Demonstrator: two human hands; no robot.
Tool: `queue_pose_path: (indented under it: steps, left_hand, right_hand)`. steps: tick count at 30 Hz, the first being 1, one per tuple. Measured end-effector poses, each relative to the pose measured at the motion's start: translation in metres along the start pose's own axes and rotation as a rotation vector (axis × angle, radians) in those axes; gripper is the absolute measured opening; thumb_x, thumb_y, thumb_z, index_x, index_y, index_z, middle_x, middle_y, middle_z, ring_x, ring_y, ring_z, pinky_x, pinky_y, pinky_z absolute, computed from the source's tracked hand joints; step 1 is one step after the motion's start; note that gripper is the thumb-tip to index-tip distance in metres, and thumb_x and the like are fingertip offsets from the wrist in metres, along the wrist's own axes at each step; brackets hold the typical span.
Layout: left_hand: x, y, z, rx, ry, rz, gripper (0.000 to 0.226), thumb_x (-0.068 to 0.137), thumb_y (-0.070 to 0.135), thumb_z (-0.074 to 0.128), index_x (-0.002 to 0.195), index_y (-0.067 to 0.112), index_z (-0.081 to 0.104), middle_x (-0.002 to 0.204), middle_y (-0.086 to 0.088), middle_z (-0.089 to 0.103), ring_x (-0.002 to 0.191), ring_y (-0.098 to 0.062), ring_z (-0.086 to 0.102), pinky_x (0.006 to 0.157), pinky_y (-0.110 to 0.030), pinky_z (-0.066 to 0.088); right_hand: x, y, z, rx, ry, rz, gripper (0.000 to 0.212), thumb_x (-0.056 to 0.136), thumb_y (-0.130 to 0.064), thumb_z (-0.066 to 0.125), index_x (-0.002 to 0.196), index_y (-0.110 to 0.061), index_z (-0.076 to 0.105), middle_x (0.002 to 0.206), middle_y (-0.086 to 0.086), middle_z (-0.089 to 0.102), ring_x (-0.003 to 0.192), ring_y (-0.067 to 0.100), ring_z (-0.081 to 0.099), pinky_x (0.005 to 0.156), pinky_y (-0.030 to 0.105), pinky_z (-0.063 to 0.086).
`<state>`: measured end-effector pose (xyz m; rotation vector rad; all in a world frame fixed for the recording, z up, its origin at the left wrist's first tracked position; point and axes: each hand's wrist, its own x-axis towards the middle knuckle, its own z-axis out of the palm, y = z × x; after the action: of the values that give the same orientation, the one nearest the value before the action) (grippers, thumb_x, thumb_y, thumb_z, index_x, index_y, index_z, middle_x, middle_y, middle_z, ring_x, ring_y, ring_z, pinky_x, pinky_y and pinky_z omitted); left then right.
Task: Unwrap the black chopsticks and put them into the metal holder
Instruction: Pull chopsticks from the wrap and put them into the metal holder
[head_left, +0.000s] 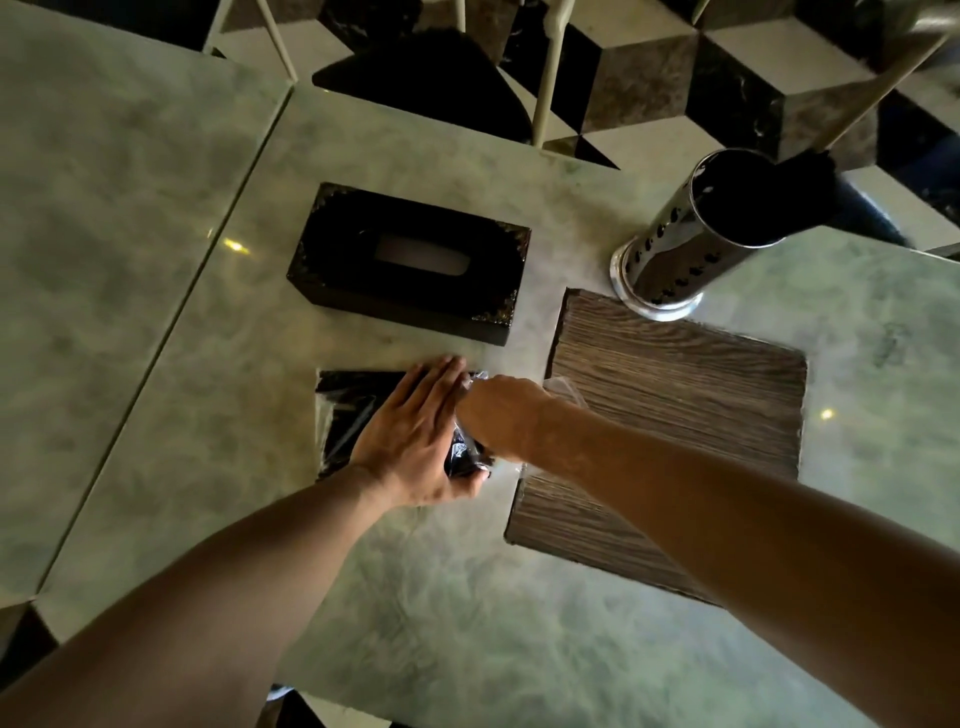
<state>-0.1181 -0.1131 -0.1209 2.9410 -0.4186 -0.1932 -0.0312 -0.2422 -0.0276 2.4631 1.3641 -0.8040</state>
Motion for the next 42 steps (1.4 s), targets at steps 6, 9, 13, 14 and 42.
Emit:
queue_pose_path:
  steps: [6, 9, 13, 14, 42]
  left_hand:
    - [0.000, -0.001, 0.000, -0.034, 0.030, 0.002, 0.106, 0.073, 0.066, 0.058, 0.149, -0.006, 0.038, 0.159, -0.026, 0.036, 0.152, -0.037, 0.029, 0.124, -0.051, 0.025]
    - [0.000, -0.002, 0.000, -0.029, 0.033, 0.003, 0.105, 0.074, 0.065, 0.059, 0.148, -0.008, 0.040, 0.158, -0.026, 0.037, 0.151, -0.037, 0.030, 0.124, -0.051, 0.025]
    - [-0.001, -0.002, -0.001, 0.000, 0.004, 0.008, 0.106, 0.076, 0.066, 0.056, 0.149, -0.009, 0.036, 0.159, -0.028, 0.034, 0.152, -0.039, 0.028, 0.124, -0.052, 0.025]
    - [0.000, -0.002, -0.001, 0.006, -0.003, 0.012, 0.107, 0.077, 0.067, 0.055, 0.149, -0.009, 0.035, 0.160, -0.028, 0.033, 0.152, -0.039, 0.027, 0.124, -0.052, 0.025]
    - [0.001, -0.004, -0.003, 0.109, -0.078, 0.039, 0.112, 0.088, 0.080, 0.025, 0.154, -0.010, 0.024, 0.165, -0.030, 0.019, 0.156, -0.039, 0.016, 0.126, -0.052, 0.021]
  right_hand:
    - [0.000, 0.003, 0.017, -0.039, -0.026, -0.051, 0.028, 0.098, -0.010, 0.043, 0.122, 0.002, 0.054, 0.115, 0.015, 0.060, 0.098, 0.026, 0.061, 0.071, 0.037, 0.051]
    - [-0.002, 0.006, 0.020, 0.000, -0.070, -0.048, 0.037, 0.097, -0.013, 0.045, 0.132, 0.000, 0.047, 0.125, 0.019, 0.053, 0.111, 0.031, 0.055, 0.084, 0.042, 0.052]
    - [-0.006, 0.013, 0.019, -0.046, -0.172, -0.133, 0.033, 0.092, -0.014, 0.056, 0.124, -0.006, 0.054, 0.117, 0.011, 0.055, 0.107, 0.031, 0.056, 0.082, 0.042, 0.054]
    - [-0.008, 0.015, 0.020, -0.078, -0.176, -0.163, 0.033, 0.092, -0.014, 0.058, 0.124, -0.007, 0.055, 0.116, 0.010, 0.055, 0.106, 0.030, 0.056, 0.081, 0.042, 0.054]
    - [-0.026, 0.022, 0.040, -0.076, 0.174, -0.004, 0.058, 0.082, -0.018, 0.070, 0.130, 0.003, 0.045, 0.114, 0.018, 0.052, 0.099, 0.028, 0.052, 0.088, 0.040, 0.048]
